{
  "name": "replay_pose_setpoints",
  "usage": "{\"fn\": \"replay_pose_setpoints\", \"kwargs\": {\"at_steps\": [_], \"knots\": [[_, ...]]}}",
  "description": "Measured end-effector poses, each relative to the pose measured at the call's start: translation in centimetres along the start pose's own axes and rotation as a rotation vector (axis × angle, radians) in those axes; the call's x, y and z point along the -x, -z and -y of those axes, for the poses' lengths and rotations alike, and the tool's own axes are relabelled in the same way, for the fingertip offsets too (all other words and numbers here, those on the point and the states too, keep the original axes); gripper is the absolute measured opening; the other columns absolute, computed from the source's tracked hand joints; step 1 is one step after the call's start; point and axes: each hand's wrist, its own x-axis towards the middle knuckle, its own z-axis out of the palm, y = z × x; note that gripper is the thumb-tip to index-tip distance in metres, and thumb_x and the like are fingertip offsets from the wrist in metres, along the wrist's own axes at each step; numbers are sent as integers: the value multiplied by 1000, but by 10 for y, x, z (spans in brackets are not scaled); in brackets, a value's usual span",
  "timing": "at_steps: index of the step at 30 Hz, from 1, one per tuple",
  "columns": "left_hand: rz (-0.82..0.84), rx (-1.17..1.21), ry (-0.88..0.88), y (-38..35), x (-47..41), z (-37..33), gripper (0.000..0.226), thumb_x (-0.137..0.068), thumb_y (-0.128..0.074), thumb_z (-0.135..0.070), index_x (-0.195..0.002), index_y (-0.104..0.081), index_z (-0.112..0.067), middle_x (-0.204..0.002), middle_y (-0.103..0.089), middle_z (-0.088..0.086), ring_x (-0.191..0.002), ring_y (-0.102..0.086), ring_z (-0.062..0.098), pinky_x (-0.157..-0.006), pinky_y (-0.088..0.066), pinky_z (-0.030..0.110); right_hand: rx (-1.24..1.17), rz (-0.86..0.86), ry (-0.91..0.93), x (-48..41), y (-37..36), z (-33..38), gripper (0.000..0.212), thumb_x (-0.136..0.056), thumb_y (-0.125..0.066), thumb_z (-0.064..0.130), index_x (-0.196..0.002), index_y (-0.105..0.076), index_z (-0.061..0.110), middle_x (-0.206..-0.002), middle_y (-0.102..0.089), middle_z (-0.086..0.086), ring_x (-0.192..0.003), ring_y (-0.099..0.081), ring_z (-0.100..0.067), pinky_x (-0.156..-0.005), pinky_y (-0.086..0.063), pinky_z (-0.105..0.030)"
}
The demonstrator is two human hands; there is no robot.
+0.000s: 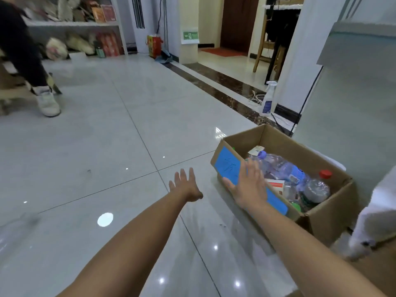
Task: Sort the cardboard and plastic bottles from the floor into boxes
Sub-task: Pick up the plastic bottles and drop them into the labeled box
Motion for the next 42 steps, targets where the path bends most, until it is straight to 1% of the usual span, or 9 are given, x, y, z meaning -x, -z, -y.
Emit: {"fn": "replay_pose_setpoints", "kwargs": {"at_steps": [6, 7, 9, 11, 16, 21, 28, 34, 42], "knots": [[-80, 47, 257, -3, 68, 152, 92, -94, -52, -37, -151, 18, -19, -158, 23, 9, -147, 19, 30, -118, 5, 48, 124, 136, 464, 34, -46, 122, 87, -90, -16, 69, -153, 4, 11, -160, 10, -10, -148, 11, -25, -121, 1, -42], [-95, 59, 311, -4, 85, 179, 92, -94, -52, -37, -151, 18, -19, -158, 23, 8, -147, 19, 29, -118, 5, 48, 119, 156, 532, 43, -52, 146, 97, -82, -3, 77, -153, 3, 11, -160, 10, -10, -148, 10, -24, -121, 1, -41], [-118, 94, 423, -8, 123, 234, 92, -94, -52, -36, -151, 18, -19, -158, 23, 8, -147, 19, 29, -118, 6, 48, 104, 198, 673, 66, -65, 197, 132, -48, 30, 86, -153, 1, 13, -160, 9, -9, -148, 9, -24, -120, 1, -41], [-134, 126, 542, -12, 165, 284, 92, -94, -52, -35, -151, 18, -20, -159, 23, 7, -147, 19, 28, -118, 5, 47, 105, 234, 786, 93, -80, 240, 146, -31, 43, 82, -153, 0, 14, -161, 9, -8, -148, 10, -23, -120, 3, -40], [-157, 200, 803, -38, 268, 379, 96, -92, -55, -38, -151, 18, -19, -159, 23, 7, -147, 19, 29, -118, 4, 48, 104, 305, 1038, 168, -111, 318, 144, -30, 45, 80, -153, 5, 16, -160, 12, -6, -148, 12, -22, -119, 7, -39], [-119, 303, 963, -81, 328, 427, 102, -90, -59, -40, -150, 21, -17, -158, 25, 8, -146, 20, 30, -118, 4, 49, 173, 340, 1259, 213, -141, 351, 140, -34, 46, 79, -153, 6, 16, -160, 13, -6, -148, 12, -23, -119, 6, -39], [-55, 387, 951, -124, 310, 439, 106, -89, -60, -43, -150, 23, -17, -158, 26, 8, -146, 21, 30, -118, 4, 49, 250, 394, 1339, 215, -168, 370, 141, -33, 46, 79, -152, 9, 15, -160, 15, -6, -148, 14, -23, -118, 8, -39], [-87, 447, 972, -142, 287, 452, 103, -91, -56, -45, -150, 22, -11, -158, 22, 13, -147, 17, 32, -118, 3, 47, 271, 448, 1382, 226, -202, 388, 141, -32, 45, 79, -152, 8, 15, -160, 16, -7, -148, 15, -22, -118, 8, -39], [-87, 377, 1074, -163, 267, 468, 82, -96, -40, -51, -151, -8, 1, -159, -6, 21, -147, -3, 37, -118, -8, 45, 300, 503, 1372, 233, -235, 394, 141, -31, 47, 77, -152, 10, 16, -160, 16, -5, -147, 16, -21, -118, 8, -39]]}}
